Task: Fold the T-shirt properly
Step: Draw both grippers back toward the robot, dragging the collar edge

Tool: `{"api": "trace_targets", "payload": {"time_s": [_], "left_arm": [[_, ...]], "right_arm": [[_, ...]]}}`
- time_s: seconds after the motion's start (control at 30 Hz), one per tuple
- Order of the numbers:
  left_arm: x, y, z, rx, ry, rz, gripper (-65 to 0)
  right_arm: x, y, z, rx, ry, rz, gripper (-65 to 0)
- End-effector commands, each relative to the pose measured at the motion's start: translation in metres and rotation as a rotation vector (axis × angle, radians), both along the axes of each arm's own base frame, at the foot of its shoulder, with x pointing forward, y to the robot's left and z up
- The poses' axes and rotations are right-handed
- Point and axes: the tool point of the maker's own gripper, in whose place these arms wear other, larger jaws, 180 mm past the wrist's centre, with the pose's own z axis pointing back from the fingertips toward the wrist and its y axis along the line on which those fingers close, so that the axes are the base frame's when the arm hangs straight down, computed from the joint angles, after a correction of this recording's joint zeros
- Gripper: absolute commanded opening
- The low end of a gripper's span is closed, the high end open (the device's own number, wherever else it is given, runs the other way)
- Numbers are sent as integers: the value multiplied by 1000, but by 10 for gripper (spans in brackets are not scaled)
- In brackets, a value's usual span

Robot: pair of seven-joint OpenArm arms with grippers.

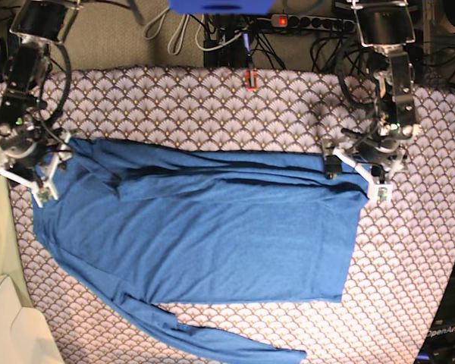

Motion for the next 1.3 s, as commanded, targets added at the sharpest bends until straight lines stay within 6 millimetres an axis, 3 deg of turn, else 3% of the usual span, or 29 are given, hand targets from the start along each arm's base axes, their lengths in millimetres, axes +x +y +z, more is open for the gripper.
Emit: {"api": "trace_targets", "payload": {"time_s": [0.0,0.13,0.7,0.8,1.03,1.17,1.27], "left_arm": [[-12,0,-10,-6,73,-1,0],[-11,-2,-10,-10,72,2,0],[-13,-2,-16,-6,92,-6,-1],[-19,0,-27,-18,122,2,-97],[-20,1,-39,-28,161,11,-505],[-20,-1,-39,-30,164,8,-466],[-20,-1,-39,-30,164,8,-475]], "right_arm": [[6,-5,11,-9,-40,-4,-269],[-11,-6,-2,-8,5,-8,-267],[-31,-4,-17,-4,54,-3,-266],[-33,0,-21,16,38,15,-266],[-30,5,-20,36,5,34,-266],[-25,1,-33,65,24,18,-266],[-26,-8,-43,66,57,5,-266]]}}
